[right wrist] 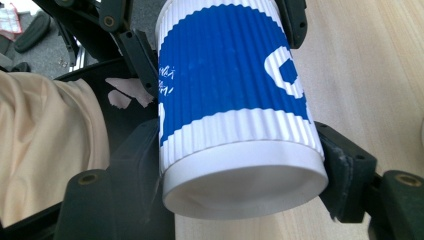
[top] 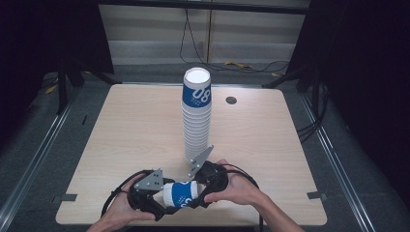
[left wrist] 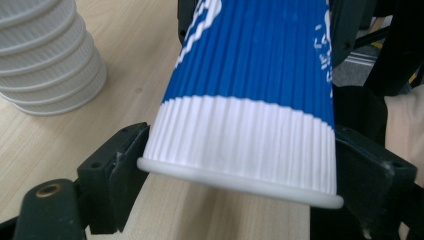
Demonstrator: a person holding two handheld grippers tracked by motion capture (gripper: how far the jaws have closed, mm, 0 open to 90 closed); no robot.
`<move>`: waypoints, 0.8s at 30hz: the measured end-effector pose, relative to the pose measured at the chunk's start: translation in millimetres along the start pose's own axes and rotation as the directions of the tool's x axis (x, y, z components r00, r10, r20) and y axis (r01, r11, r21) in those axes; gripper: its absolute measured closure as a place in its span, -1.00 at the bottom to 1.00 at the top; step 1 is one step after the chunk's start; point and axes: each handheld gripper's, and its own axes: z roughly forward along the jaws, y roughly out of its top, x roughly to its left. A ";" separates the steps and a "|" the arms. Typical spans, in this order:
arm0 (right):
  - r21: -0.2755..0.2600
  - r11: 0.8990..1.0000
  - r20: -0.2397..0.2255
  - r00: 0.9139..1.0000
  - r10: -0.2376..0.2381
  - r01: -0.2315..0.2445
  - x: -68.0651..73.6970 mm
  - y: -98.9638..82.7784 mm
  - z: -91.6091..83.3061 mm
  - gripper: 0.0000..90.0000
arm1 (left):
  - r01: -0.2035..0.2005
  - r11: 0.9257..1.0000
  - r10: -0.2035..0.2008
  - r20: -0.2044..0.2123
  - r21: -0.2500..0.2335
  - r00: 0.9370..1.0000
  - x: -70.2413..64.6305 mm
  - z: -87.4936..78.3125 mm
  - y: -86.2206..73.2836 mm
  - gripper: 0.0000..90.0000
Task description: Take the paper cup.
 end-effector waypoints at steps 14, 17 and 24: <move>-0.066 0.998 0.015 1.000 0.022 -0.021 -1.9 -10.9 -1.5 -0.36 | 0.056 0.959 -0.072 -0.047 -0.277 0.996 7.9 -30.4 -1.5 -0.65; -0.126 0.991 0.030 0.999 0.043 -0.039 -2.4 -17.2 -2.8 -0.36 | 0.090 0.945 -0.107 -0.036 -0.314 0.994 12.5 -35.7 -3.8 -0.65; -0.251 0.966 0.050 0.995 0.083 -0.068 -1.5 -30.6 -6.6 -0.36 | 0.119 0.929 -0.144 -0.047 -0.350 0.988 15.2 -41.1 -5.9 -0.65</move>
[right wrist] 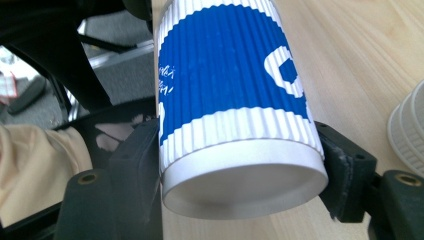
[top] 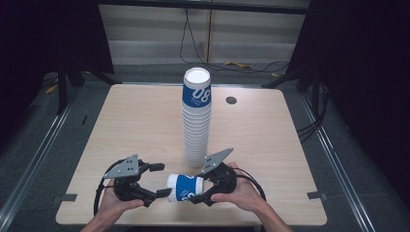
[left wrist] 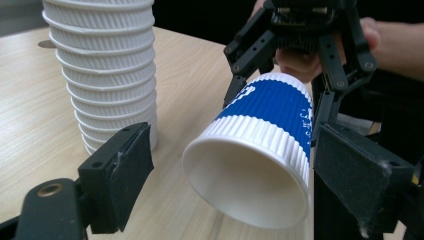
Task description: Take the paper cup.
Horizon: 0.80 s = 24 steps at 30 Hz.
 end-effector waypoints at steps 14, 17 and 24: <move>-0.287 0.955 0.046 0.995 0.093 -0.076 -3.3 -29.3 -12.3 -0.36 | 0.053 0.995 -0.053 -0.003 -0.086 0.999 3.1 -6.5 3.6 -0.65; -0.339 0.937 0.049 0.992 0.112 -0.089 -3.7 -30.2 -17.7 -0.36 | 0.054 0.994 -0.054 0.000 -0.090 0.999 2.9 -7.7 5.5 -0.65; -0.426 0.897 0.010 0.991 0.133 -0.116 -2.4 -31.6 -19.4 -0.36 | 0.039 0.993 -0.036 0.021 -0.115 0.999 -2.5 -5.4 10.3 -0.65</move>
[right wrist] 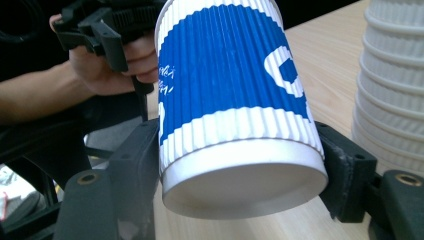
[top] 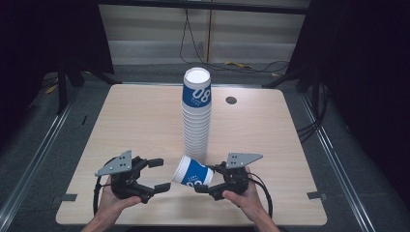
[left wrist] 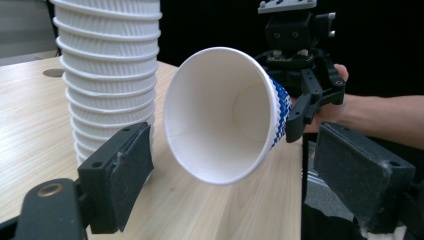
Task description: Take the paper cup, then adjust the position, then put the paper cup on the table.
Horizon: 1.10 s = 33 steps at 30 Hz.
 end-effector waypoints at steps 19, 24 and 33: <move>-0.020 1.000 -0.037 0.999 -0.022 0.021 8.2 -1.2 8.3 -0.36 | 0.047 0.999 -0.047 0.027 -0.007 0.999 -2.6 12.9 -2.6 -0.66; -0.013 0.999 -0.048 0.998 -0.031 0.031 9.7 -1.6 10.6 -0.36 | 0.063 0.998 -0.063 0.013 0.004 0.998 -0.9 14.3 -3.8 -0.66; -0.001 0.999 -0.074 0.996 -0.045 0.045 11.2 -1.0 16.6 -0.36 | 0.087 0.996 -0.087 0.030 0.010 0.996 -0.2 18.8 -5.1 -0.78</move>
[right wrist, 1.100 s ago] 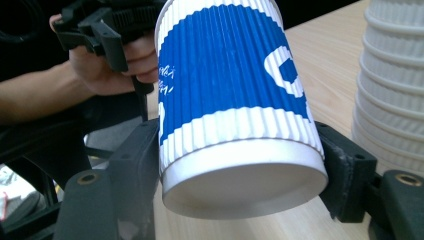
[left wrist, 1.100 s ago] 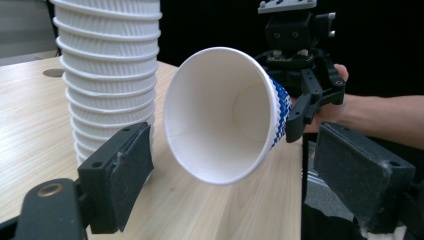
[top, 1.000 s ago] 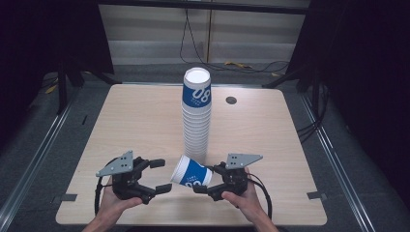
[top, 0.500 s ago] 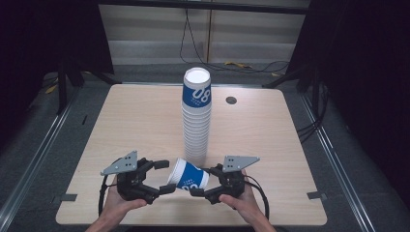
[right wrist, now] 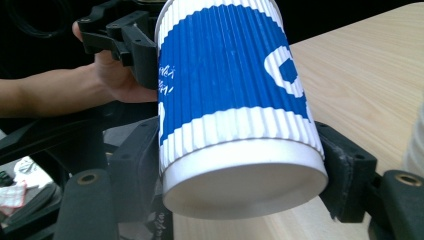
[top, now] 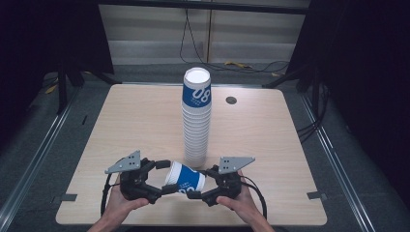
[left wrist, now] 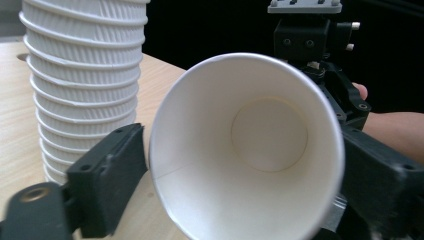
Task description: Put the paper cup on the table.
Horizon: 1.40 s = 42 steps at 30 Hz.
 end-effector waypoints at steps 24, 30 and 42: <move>-0.014 0.999 -0.022 0.999 -0.036 0.036 5.1 1.8 8.3 -0.36 | 0.038 0.999 -0.038 0.070 -0.007 0.997 0.2 7.5 -0.8 -0.79; -0.001 1.000 -0.045 0.999 -0.021 0.021 2.4 1.7 7.7 -0.36 | 0.060 0.998 -0.060 0.106 0.003 0.992 2.6 5.1 0.1 -0.72; 0.031 0.999 -0.067 0.998 0.010 -0.008 -2.2 2.6 10.0 -0.44 | 0.029 0.999 -0.031 0.111 0.020 0.993 4.6 1.1 2.6 -0.62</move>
